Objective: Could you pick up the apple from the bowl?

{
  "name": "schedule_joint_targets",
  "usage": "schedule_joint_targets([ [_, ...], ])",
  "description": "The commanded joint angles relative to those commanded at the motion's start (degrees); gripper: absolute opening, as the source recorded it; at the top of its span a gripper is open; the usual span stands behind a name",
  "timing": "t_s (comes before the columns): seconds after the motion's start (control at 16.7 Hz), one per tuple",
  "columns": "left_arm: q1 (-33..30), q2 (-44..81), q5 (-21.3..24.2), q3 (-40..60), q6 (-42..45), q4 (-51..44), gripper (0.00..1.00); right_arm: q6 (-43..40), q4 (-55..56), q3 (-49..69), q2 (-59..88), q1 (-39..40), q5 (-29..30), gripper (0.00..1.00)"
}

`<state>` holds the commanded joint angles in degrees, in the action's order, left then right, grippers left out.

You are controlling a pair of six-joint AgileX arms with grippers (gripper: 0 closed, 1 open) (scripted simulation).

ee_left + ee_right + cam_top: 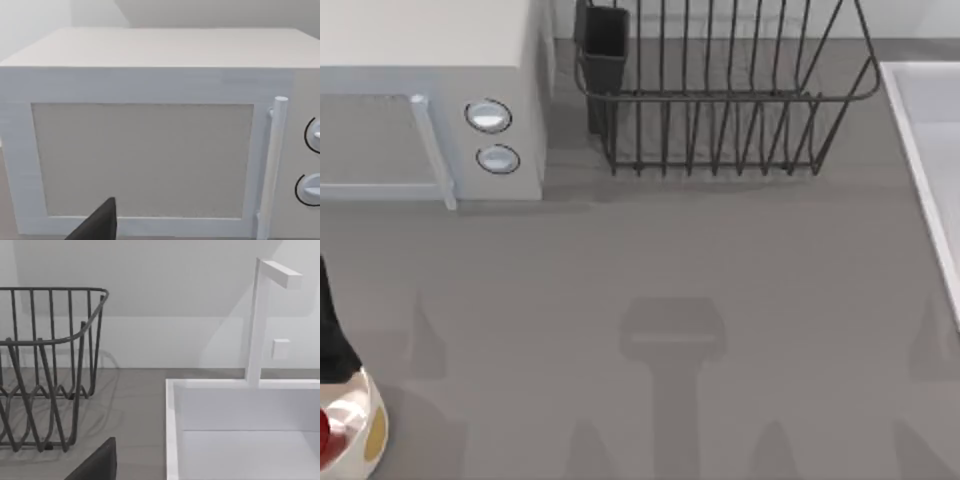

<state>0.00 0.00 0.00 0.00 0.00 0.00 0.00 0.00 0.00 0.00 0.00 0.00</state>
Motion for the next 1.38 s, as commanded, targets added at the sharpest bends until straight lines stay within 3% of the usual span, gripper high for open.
schedule_joint_targets([
  [0.36,0.75,6.36,0.01,5.13,0.85,-6.33,1.00,0.00,0.00,0.00,0.00,0.00,0.00,1.00],
  [1.02,5.14,55.47,0.04,35.20,5.80,-49.89,1.00,0.00,0.00,0.00,0.00,0.00,0.00,1.00],
  [1.38,6.59,70.57,0.05,45.09,7.43,-63.72,1.00,0.00,0.00,0.00,0.00,0.00,0.00,1.00],
])
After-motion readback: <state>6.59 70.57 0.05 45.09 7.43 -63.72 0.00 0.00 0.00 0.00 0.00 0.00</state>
